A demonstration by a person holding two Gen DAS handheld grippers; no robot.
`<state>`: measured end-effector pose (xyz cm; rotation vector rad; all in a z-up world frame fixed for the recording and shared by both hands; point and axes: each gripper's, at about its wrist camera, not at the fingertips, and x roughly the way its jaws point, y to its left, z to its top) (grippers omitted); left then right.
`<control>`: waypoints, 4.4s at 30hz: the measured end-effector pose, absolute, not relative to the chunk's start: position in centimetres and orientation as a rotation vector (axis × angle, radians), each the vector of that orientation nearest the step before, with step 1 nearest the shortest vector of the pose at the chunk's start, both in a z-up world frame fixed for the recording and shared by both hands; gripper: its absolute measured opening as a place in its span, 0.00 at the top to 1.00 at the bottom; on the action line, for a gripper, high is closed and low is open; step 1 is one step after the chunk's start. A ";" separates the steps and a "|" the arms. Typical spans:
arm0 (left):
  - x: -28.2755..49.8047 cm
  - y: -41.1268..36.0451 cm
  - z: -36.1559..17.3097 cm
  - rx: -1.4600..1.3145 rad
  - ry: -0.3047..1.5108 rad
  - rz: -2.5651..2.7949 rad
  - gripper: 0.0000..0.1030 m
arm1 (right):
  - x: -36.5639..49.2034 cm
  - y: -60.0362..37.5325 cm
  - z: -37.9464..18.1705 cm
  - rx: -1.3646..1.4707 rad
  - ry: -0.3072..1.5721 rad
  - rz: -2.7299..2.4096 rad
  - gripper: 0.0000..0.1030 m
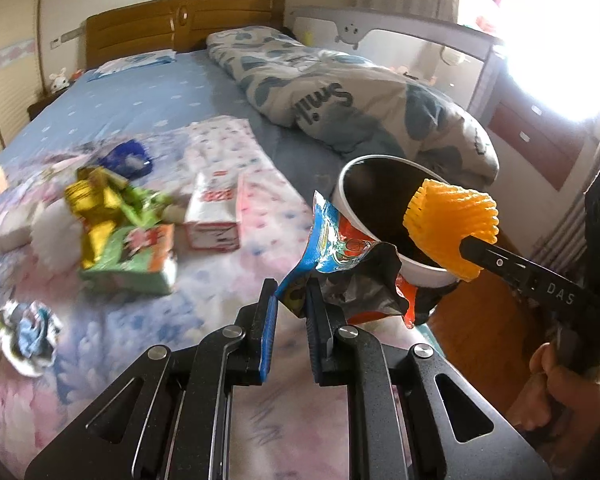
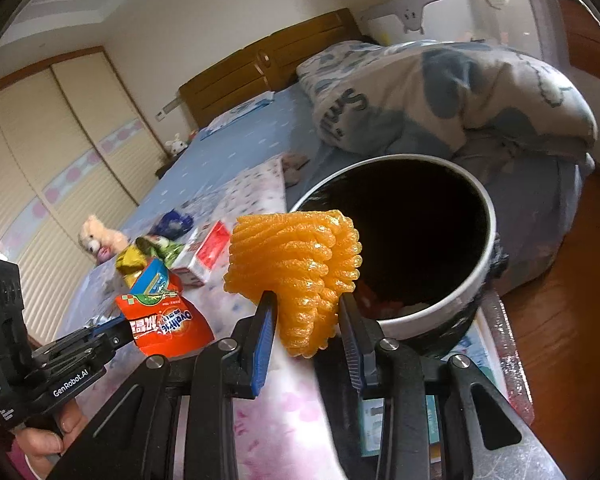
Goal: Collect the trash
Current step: 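Move both items over the bin and open both tools to release them, then grasp the crumpled tissue with the left tool while the right grasps the green milk carton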
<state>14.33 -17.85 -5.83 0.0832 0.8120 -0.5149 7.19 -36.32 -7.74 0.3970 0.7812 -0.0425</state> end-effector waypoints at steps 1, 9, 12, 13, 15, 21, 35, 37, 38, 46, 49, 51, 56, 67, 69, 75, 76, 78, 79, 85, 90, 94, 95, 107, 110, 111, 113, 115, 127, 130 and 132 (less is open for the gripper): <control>14.5 -18.4 -5.8 0.090 0.811 -0.518 0.88 | 7.2 -36.7 -7.8 0.399 0.780 -0.049 0.69; 15.8 -21.7 -5.1 0.105 0.800 -0.548 0.88 | 7.4 -39.6 -7.5 0.407 0.767 -0.106 0.69; 16.2 -22.9 -4.9 0.112 0.797 -0.554 0.88 | 7.5 -40.3 -7.3 0.405 0.766 -0.119 0.69; 16.4 -23.4 -4.8 0.115 0.795 -0.558 0.88 | 7.6 -40.6 -7.3 0.404 0.766 -0.124 0.69; 16.8 -24.2 -4.7 0.124 0.791 -0.559 0.88 | 7.7 -41.1 -7.3 0.407 0.767 -0.133 0.69; 17.7 -25.9 -4.9 0.137 0.797 -0.563 0.88 | 8.2 -42.2 -7.3 0.406 0.770 -0.148 0.68; 18.9 -27.9 -6.0 0.159 0.828 -0.562 0.87 | 9.4 -43.3 -8.4 0.412 0.809 -0.155 0.66; 19.1 -28.1 -6.1 0.162 0.832 -0.563 0.87 | 9.5 -43.4 -8.6 0.412 0.816 -0.157 0.65; 19.2 -28.2 -6.2 0.162 0.834 -0.563 0.87 | 9.6 -43.5 -8.6 0.411 0.818 -0.159 0.65; 19.0 -27.4 -6.3 0.133 0.847 -0.553 0.47 | 10.1 -43.7 -8.4 0.406 0.824 -0.183 0.36; 18.4 -26.1 -6.5 0.115 0.851 -0.544 0.43 | 9.7 -43.4 -8.1 0.404 0.806 -0.186 0.31; 18.0 -25.0 -6.7 0.104 0.858 -0.533 0.40 | 9.4 -43.0 -7.9 0.414 0.796 -0.181 0.25; 16.7 -21.7 -6.9 0.067 0.862 -0.493 0.36 | 9.0 -41.3 -7.5 0.431 0.778 -0.141 0.17; 14.4 -13.3 -6.7 -0.007 0.837 -0.371 0.33 | 9.3 -34.7 -7.9 0.419 0.795 -0.008 0.14; 14.2 -11.8 -6.8 -0.021 0.839 -0.350 0.32 | 9.5 -33.5 -8.0 0.410 0.799 0.012 0.14; 13.6 -7.2 -7.2 -0.068 0.844 -0.269 0.32 | 10.3 -30.0 -8.5 0.387 0.820 0.069 0.14; 13.5 -6.5 -7.3 -0.075 0.846 -0.257 0.32 | 10.4 -29.5 -8.6 0.386 0.823 0.077 0.14; 13.4 -5.2 -7.5 -0.088 0.849 -0.231 0.32 | 10.5 -28.4 -8.9 0.381 0.830 0.096 0.14; 13.3 -4.7 -7.6 -0.093 0.850 -0.221 0.32 | 10.6 -27.9 -9.0 0.378 0.833 0.108 0.14; 13.1 -0.7 -8.2 -0.144 0.861 -0.146 0.32 | 11.3 -24.5 -9.6 0.345 0.864 0.187 0.14; 13.3 1.9 -8.6 -0.176 0.869 -0.098 0.32 | 12.3 -22.0 -10.2 0.318 0.888 0.255 0.14; 13.9 3.5 -8.9 -0.191 0.879 -0.070 0.32 | 13.5 -19.8 -10.7 0.260 0.904 0.322 0.14; 14.1 3.8 -8.9 -0.193 0.881 -0.065 0.32 | 13.7 -19.3 -10.8 0.247 0.908 0.331 0.14; 17.5 5.6 -10.3 -0.213 0.944 -0.066 0.32 | 18.9 -16.3 -12.3 0.080 0.942 0.427 0.14; 18.1 5.6 -10.6 -0.208 0.952 -0.069 0.32 | 20.1 -16.1 -12.9 0.049 0.953 0.432 0.14; 18.2 5.7 -10.7 -0.207 0.955 -0.069 0.32 | 20.5 -16.1 -13.0 0.042 0.959 0.431 0.14; 18.5 5.7 -10.9 -0.209 0.963 -0.072 0.32 | 21.0 -16.0 -13.2 0.040 0.968 0.443 0.14; 18.7 5.6 -11.1 -0.213 0.967 -0.076 0.33 | 21.4 -15.7 -13.3 0.026 0.971 0.454 0.14; 18.2 5.3 -10.9 -0.196 0.950 -0.124 0.98 | 20.2 -14.4 -13.6 0.010 0.998 0.500 0.82; 17.4 5.8 -10.7 -0.186 0.936 -0.124 0.98 | 19.1 -14.5 -13.2 0.044 1.004 0.536 0.79; 17.1 6.4 -10.6 -0.190 0.935 -0.119 0.98 | 18.5 -14.5 -12.5 0.025 0.963 0.518 0.65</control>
